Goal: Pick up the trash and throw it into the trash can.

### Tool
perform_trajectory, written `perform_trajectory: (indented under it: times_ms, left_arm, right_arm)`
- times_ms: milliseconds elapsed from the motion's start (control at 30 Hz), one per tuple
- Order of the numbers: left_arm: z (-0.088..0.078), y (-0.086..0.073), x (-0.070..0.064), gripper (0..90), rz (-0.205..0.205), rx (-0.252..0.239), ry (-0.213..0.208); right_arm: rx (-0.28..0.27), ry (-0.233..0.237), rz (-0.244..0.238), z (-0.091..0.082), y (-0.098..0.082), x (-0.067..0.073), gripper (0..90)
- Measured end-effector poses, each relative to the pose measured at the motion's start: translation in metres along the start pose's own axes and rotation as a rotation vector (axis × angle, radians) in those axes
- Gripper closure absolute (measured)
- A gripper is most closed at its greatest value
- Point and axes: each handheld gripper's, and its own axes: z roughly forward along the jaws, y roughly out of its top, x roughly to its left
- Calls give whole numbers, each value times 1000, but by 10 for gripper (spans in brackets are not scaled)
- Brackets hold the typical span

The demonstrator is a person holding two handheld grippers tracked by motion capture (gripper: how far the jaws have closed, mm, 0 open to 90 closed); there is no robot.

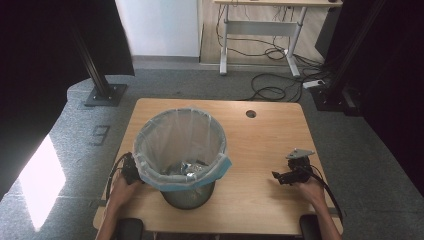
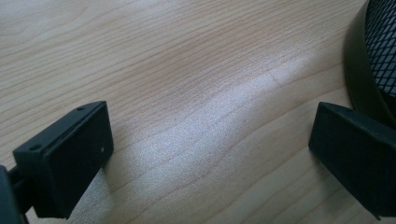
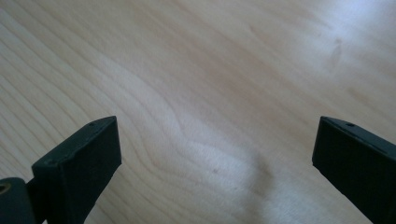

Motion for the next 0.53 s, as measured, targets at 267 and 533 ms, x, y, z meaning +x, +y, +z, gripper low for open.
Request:
perform_trajectory:
  times_ms: [267,533]
  left_arm:
    - [0,0,0,0,-1,0,0]
    - [0,0,0,0,-1,1,-1]
  right_arm:
    - [-4,15,2,6,-20,7,0]
    - [-37,50,58,7,-28,5,0]
